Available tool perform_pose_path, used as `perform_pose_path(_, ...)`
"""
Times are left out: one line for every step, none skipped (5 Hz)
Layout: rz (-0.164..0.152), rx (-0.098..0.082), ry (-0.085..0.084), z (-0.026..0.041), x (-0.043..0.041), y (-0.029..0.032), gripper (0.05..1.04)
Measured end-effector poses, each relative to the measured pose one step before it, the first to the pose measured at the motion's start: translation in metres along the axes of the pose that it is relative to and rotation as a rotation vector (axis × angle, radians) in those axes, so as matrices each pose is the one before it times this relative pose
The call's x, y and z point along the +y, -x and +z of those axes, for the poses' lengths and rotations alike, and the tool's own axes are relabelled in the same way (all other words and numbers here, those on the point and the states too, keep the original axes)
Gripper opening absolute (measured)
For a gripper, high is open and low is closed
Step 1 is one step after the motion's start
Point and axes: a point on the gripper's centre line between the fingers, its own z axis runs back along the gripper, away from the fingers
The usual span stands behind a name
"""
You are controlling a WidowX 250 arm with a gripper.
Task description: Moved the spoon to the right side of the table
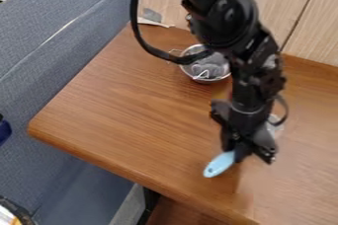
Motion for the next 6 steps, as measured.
perform_pose_path(-0.0111, 0.0507, -0.069, -0.01218, 0.0058, -0.00033, 0.22)
perform_pose_path(-0.0061, -0.0023, 0.0099, -0.00204, -0.00269, -0.00123, 0.22)
perform_pose_path(-0.0065, -0.0025, 0.0019, -0.00072, 0.00064, -0.00281, 0.258)
perform_pose_path(0.0017, 0.0249, 0.0065, -0.00175, 0.00276, 0.00019, 0.522)
perform_pose_path(0.0265, 0.0211, -0.045, 0.0009, 0.00671, 0.00248, 0.815)
perform_pose_path(0.0166, 0.009, -0.0193, 0.00128, 0.00318, 0.00359, 0.997)
